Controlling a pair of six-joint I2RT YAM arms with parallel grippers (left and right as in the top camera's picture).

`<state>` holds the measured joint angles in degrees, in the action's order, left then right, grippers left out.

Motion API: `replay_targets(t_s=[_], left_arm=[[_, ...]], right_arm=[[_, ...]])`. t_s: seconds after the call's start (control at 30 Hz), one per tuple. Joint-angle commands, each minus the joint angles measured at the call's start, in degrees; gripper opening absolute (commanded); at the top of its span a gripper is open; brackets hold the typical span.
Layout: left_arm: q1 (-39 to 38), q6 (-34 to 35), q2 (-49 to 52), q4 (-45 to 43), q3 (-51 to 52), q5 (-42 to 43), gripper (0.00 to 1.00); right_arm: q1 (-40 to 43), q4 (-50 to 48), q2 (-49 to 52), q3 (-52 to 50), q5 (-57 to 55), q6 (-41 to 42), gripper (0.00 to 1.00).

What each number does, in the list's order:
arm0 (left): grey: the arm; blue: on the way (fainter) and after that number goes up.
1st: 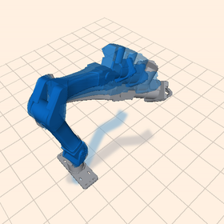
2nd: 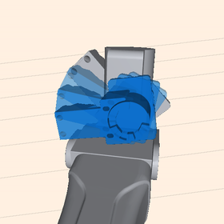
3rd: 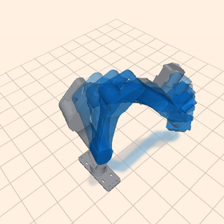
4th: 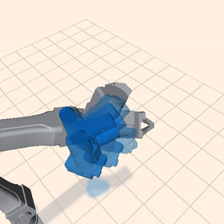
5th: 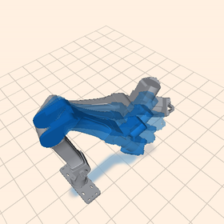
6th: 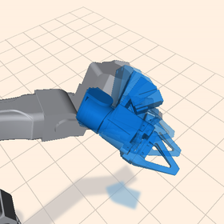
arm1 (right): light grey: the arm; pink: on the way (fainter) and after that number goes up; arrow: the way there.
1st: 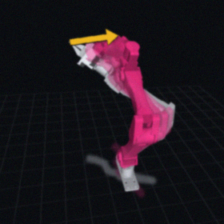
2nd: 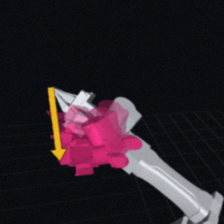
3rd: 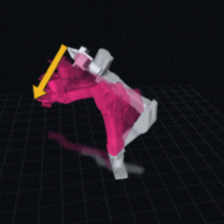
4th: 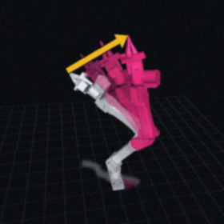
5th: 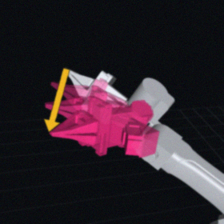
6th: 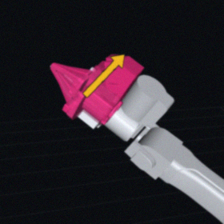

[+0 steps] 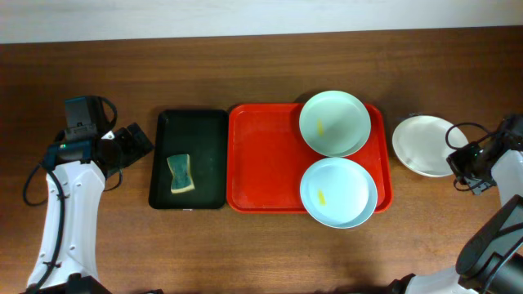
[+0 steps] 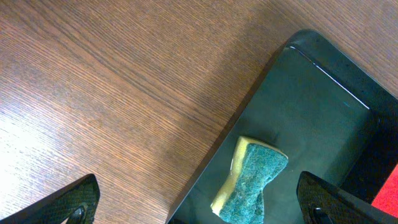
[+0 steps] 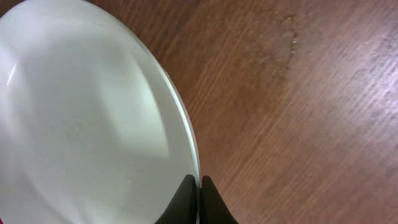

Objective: Clean dirty plates on tray and stack at the side
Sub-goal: 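Carry the white plate right and set it on the table, then move right gripper to the lower pale green plate rim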

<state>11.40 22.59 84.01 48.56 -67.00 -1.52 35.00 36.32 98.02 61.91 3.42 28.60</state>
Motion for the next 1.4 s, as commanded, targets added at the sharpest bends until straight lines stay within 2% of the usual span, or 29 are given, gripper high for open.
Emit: replay_targets(t_s=[0.0,0.17,0.2,0.23,0.27,0.3,0.37,0.5,0.6,0.77,0.83,0.93,1.13,1.23,1.37], left_arm=[[0.3,0.8,-0.8,-0.1,-0.8,0.2,0.99],[0.3,0.8,-0.8,-0.1,-0.8,0.2,0.99],[0.3,0.8,-0.8,-0.1,-0.8,0.2,0.99],[0.3,0.7,-0.8,-0.1,-0.8,0.2,0.99],[0.3,0.8,-0.8,-0.1,-0.8,0.2,0.99],[0.3,0.8,-0.8,-0.1,-0.8,0.2,0.99],[0.3,0.8,-0.8,-0.1,-0.8,0.2,0.99],[0.3,0.8,-0.8,-0.1,-0.8,0.2,0.99],[0.3,0.8,-0.8,-0.1,-0.8,0.2,0.99],[0.3,0.8,-0.8,-0.1,-0.8,0.2,0.99],[0.3,0.8,-0.8,-0.1,-0.8,0.2,0.99],[0.3,0.8,-0.8,-0.1,-0.8,0.2,0.99],[0.3,0.7,-0.8,-0.1,-0.8,0.2,0.99],[0.3,0.8,-0.8,-0.1,-0.8,0.2,0.99],[0.3,0.8,-0.8,-0.1,-0.8,0.2,0.99]], right_arm=[[-2.3,-1.5,-1.1,-1.5,1.0,0.6,0.04],[-3.5,-2.1,-1.1,-1.7,0.4,0.6,0.05],[-3.5,-2.1,-1.1,-1.7,0.4,0.6,0.13],[-3.5,-2.1,-1.1,-1.7,0.4,0.6,0.31],[-3.5,-2.1,-1.1,-1.7,0.5,0.4,0.43],[-3.5,-1.8,-1.1,-1.7,0.7,-0.3,0.5],[-3.5,0.6,-1.2,-0.3,2.6,-3.1,0.56],[-4.0,10.0,-1.4,6.1,5.2,-6.3,0.56],[-7.0,21.8,-1.6,13.4,6.8,-11.0,0.57],[-13.6,31.3,-1.6,14.4,8.8,-16.4,0.57],[-17.2,34.1,-1.5,13.6,6.0,-16.4,0.57],[-22.3,35.5,-1.5,11.5,0.7,-16.4,0.57],[-30.9,32.1,-1.4,4.8,-4.4,-16.4,0.57],[-32.9,29.7,-1.4,3.0,-4.4,-16.4,0.5],[-33.6,27.2,-1.4,0.6,-4.4,-16.4,0.48]])
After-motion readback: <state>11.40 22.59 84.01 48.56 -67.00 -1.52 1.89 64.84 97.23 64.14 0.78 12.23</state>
